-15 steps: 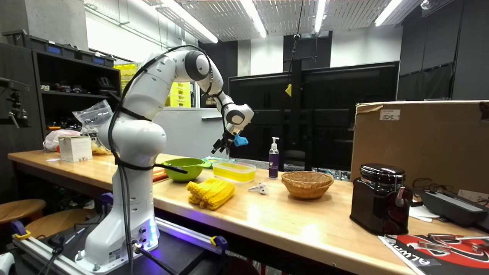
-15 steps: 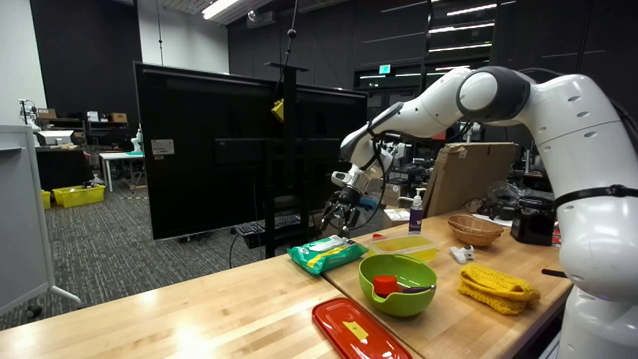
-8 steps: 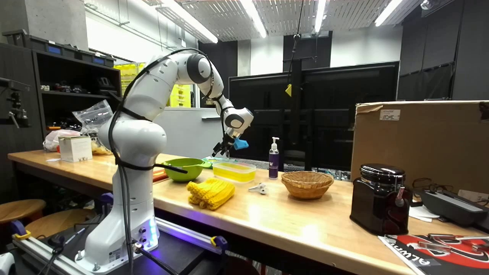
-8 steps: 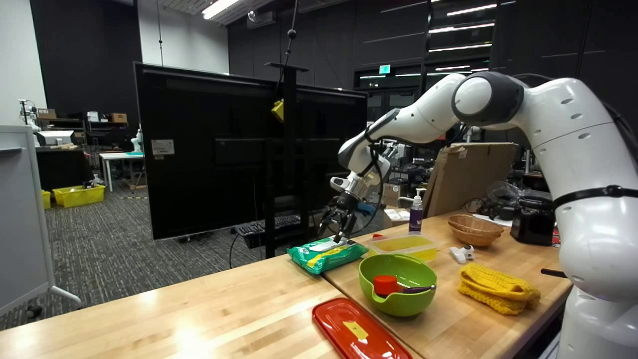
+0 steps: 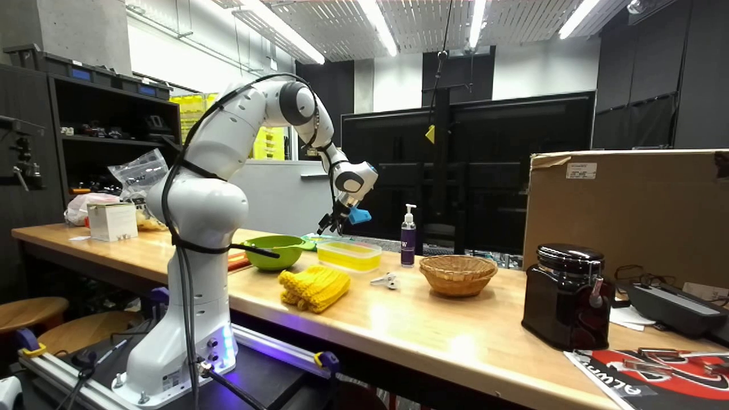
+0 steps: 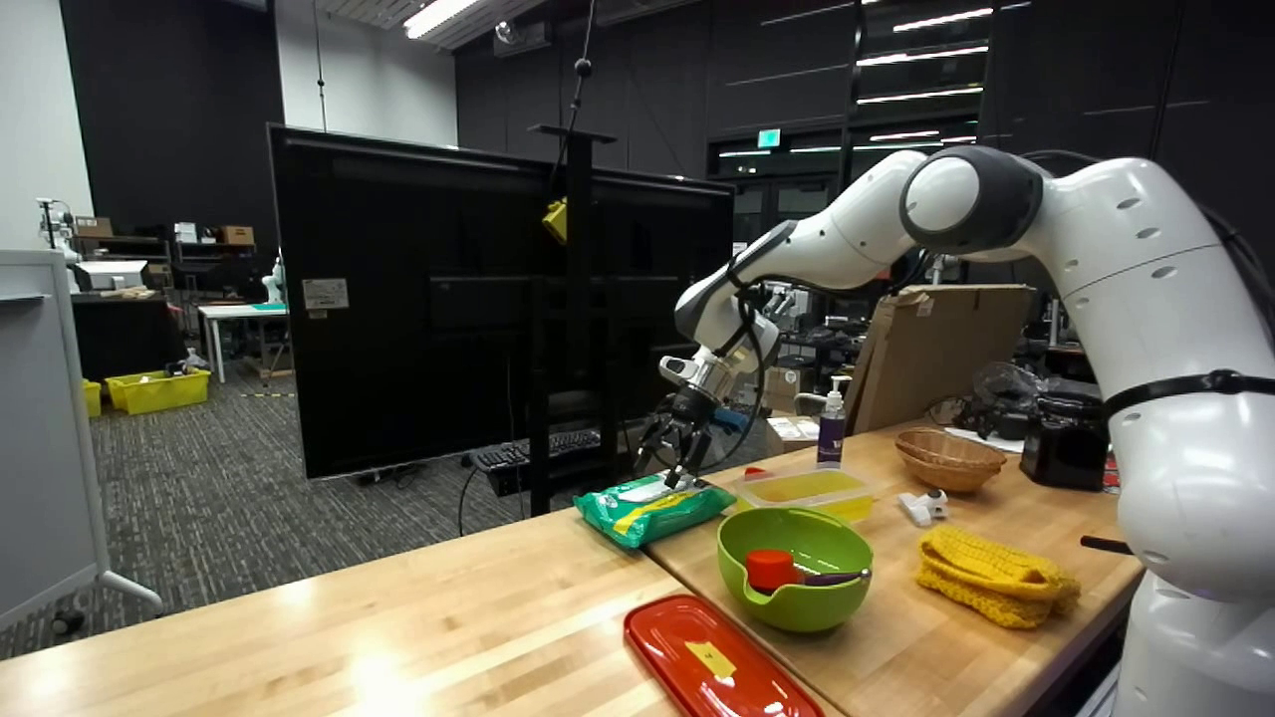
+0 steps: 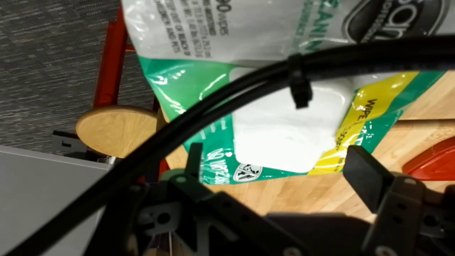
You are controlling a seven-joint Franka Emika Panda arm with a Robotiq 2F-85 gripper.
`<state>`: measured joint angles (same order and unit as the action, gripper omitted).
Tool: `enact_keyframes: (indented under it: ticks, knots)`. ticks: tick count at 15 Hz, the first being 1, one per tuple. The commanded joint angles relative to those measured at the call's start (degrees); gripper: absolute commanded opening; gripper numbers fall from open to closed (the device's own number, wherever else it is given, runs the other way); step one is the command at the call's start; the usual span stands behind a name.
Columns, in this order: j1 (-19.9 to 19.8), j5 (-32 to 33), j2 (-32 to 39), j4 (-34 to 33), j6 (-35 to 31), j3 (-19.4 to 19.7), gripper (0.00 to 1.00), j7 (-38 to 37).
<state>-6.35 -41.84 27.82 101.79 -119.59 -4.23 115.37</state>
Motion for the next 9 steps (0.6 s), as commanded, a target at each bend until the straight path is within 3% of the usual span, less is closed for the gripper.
enact_keyframes:
  ticks: [1, 8, 9]
  knots:
    - [-0.43, -1.01, 0.43, -0.33, -0.76, -0.85, 1.00, -0.31]
    - [-0.54, -1.24, 1.33, -0.35, -1.41, -1.25, 1.00, 0.22]
    - [-0.54, -1.17, 1.38, -0.30, -1.56, -1.27, 0.92, 0.24]
